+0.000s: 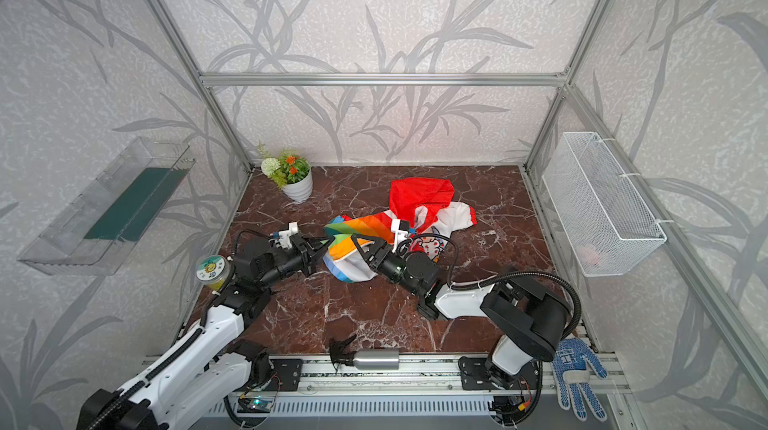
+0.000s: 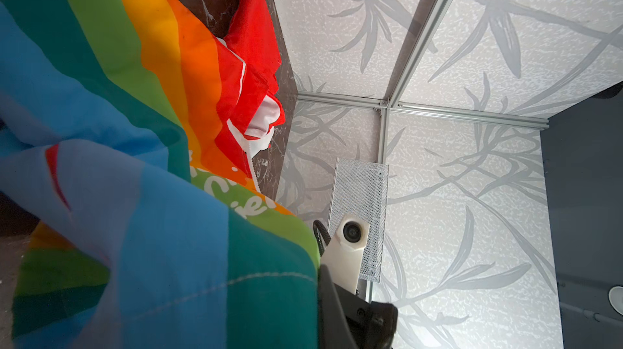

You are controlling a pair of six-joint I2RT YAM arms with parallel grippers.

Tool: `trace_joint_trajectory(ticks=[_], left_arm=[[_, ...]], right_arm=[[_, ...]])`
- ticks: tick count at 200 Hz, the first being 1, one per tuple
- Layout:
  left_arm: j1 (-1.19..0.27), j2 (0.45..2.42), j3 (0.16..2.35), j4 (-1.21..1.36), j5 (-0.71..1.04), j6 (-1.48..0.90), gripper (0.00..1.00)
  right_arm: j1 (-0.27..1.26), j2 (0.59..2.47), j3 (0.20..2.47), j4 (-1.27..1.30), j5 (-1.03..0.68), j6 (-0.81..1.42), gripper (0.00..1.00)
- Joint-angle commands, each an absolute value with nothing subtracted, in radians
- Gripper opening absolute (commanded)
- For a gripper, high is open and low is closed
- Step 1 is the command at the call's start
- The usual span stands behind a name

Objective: Zip up the jacket

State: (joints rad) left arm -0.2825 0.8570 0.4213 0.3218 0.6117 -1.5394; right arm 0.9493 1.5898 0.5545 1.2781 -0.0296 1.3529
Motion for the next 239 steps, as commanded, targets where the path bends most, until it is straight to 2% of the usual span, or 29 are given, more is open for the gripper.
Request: trace_joint_trajectory(ticks=[1,30,40,58,81,128,223,239], left_arm=[[-0.288,0.850,0.461,0.339,0.633,-1.559,0.00],[-0.288,0.850,0.468,0.342,0.644,-1.564,0.00],[-0.290,0.846,0.469,0.334,0.645,-1.561,0.00],[-0.290,0.839,0.468,0.325,0.650,-1.555,0.00],[-0.289,0.828,0.459,0.320,0.643,-1.555,0.00],[-0.288,0.824,0.453,0.316,0.644,-1.549,0.00],[-0.288,0.819,0.448,0.297,0.652,-1.524,0.00],[-0.288,0.821,0.443,0.303,0.650,-1.523,0.00]], right_arm=[[0.990,1.614,0.588,1.321,0.006,1.310,0.74],[1.042,1.701,0.618,1.405,0.028,1.323,0.75],[1.050,1.726,0.635,1.405,0.019,1.306,0.72],[1.051,1.736,0.649,1.405,0.024,1.307,0.50],[1.051,1.725,0.638,1.405,0.031,1.306,0.26],[1.050,1.683,0.600,1.393,0.057,1.304,0.00],[1.030,1.682,0.661,1.405,0.008,1.334,0.00],[0.984,1.679,0.676,1.405,-0.017,1.343,0.00]])
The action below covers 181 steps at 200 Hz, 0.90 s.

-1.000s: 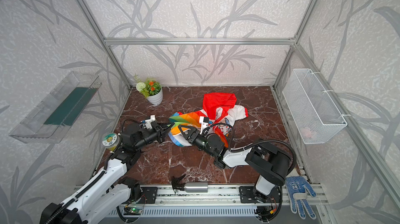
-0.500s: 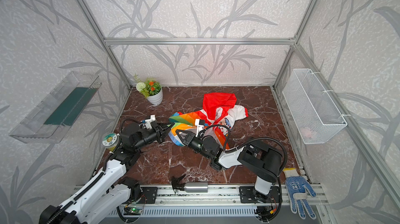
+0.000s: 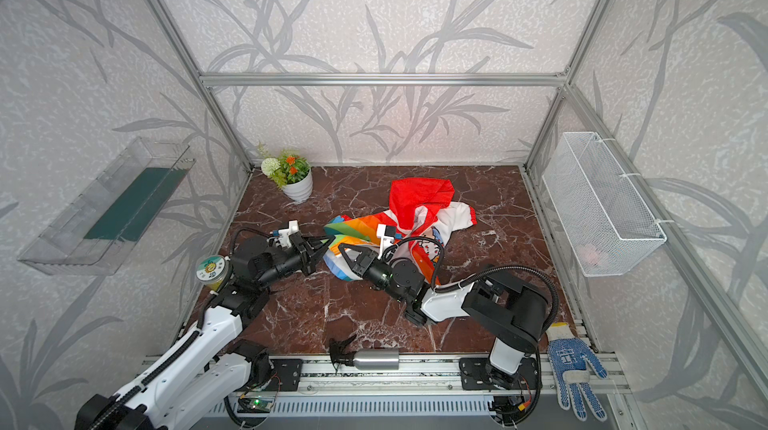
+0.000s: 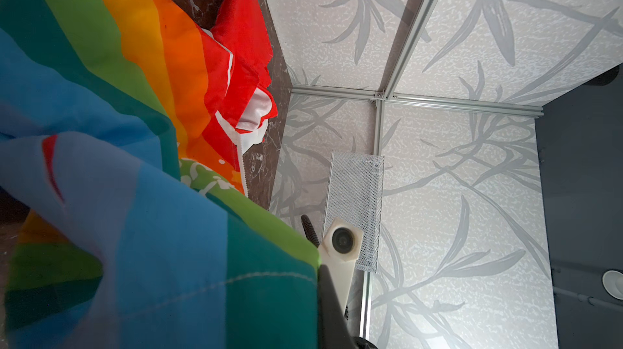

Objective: Zip up the jacket

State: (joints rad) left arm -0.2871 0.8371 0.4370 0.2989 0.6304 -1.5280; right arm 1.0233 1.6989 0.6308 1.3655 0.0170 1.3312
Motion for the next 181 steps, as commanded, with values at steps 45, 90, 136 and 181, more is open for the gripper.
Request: trace_joint_trajectory(ticks=[45,90,136,181], left_arm=[[-0.288,0.830,0.451,0.330,0.656,-1.532,0.00],[-0.287,0.819,0.462,0.325,0.652,-1.536,0.00],[-0.287,0.828,0.460,0.337,0.645,-1.541,0.05],[-0.286,0.821,0.458,0.337,0.638,-1.547,0.24]], right_arm=[[0.966,1.749,0.740,1.405,-0.073,1.400,0.00],[0.967,1.783,0.747,1.406,-0.086,1.425,0.00],[0.968,1.779,0.730,1.405,-0.084,1.431,0.00],[0.968,1.789,0.739,1.405,-0.087,1.436,0.00]])
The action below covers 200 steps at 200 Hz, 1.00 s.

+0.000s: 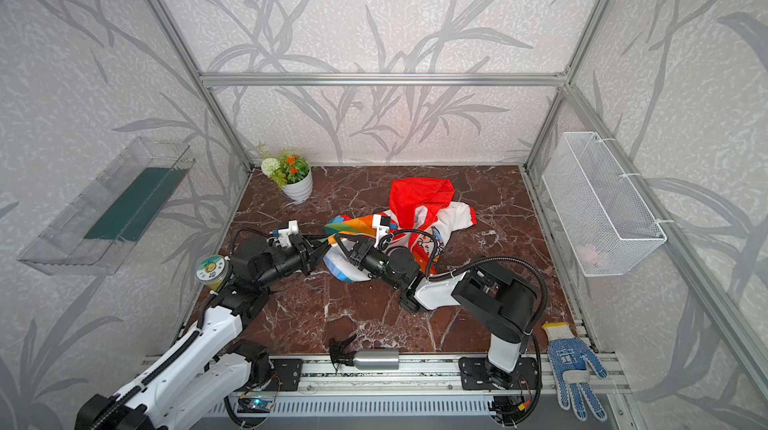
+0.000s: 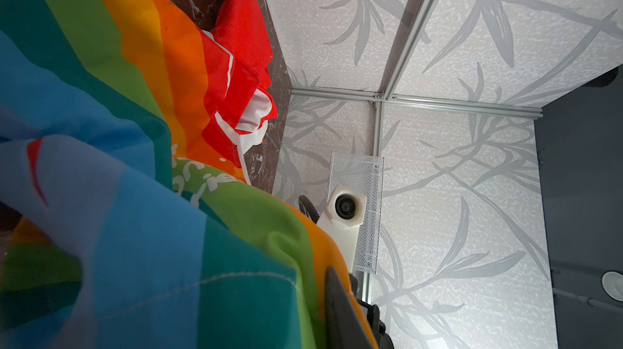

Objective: Zip up the jacket

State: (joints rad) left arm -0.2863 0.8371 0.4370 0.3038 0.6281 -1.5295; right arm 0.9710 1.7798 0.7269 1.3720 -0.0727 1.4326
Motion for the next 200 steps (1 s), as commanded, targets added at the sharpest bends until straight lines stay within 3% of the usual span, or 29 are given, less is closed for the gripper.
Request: trace_joint_trajectory(ticks=[1,56,127,200], left_arm=[[-0.286,0.822,0.459,0.337,0.636,-1.547,0.24],[-0.286,0.822,0.456,0.337,0.628,-1.544,0.27],[-0.285,0.823,0.459,0.320,0.629,-1.526,0.39],[-0.285,0.822,0.460,0.312,0.632,-1.517,0.40]], right_arm=[[0.968,1.788,0.738,1.405,-0.086,1.436,0.00],[0.967,1.786,0.716,1.405,-0.076,1.440,0.00],[0.966,1.784,0.708,1.375,-0.083,1.455,0.00],[0.962,1.807,0.762,1.294,-0.124,1.486,0.00]])
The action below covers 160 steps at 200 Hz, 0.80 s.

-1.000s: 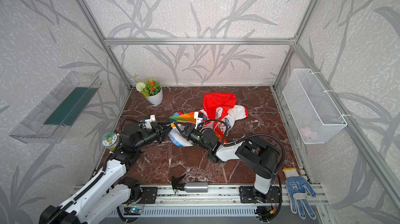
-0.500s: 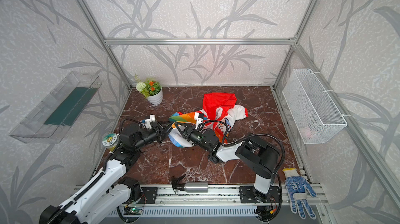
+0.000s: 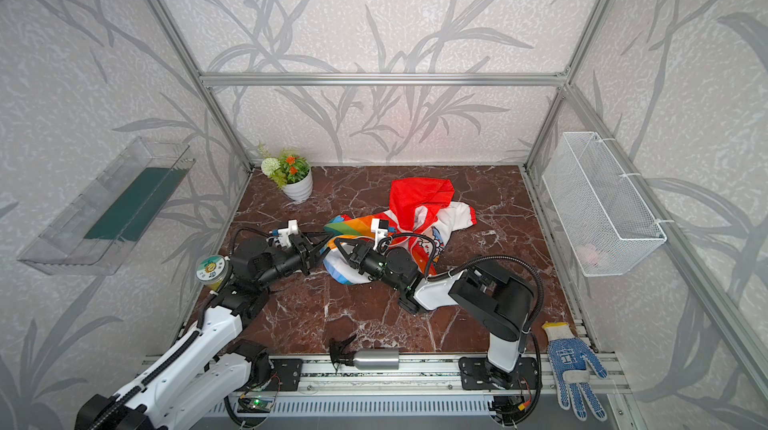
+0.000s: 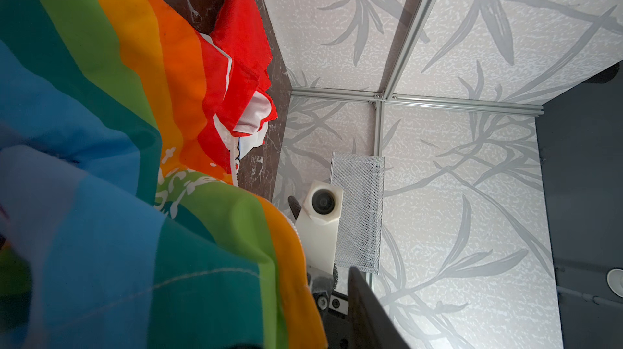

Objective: Zip up the jacket

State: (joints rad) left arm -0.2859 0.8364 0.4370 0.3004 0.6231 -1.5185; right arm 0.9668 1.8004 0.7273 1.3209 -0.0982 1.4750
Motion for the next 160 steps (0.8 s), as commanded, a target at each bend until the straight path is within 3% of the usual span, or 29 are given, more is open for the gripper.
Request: trace_joint_trajectory(ticks=[1,37,98,160], left_arm=[[-0.284,0.822,0.460,0.312,0.632,-1.517,0.40],[-0.286,0.822,0.462,0.303,0.634,-1.509,0.37],[-0.285,0.813,0.457,0.288,0.633,-1.501,0.14],[-0.284,0.813,0.459,0.272,0.634,-1.484,0.07]], right_arm=[[0.962,1.807,0.762,1.294,-0.124,1.487,0.00],[0.957,1.812,0.768,1.280,-0.129,1.501,0.00],[0.938,1.805,0.786,1.232,-0.172,1.514,0.00],[0.887,1.757,0.791,1.127,-0.291,1.508,0.00]])
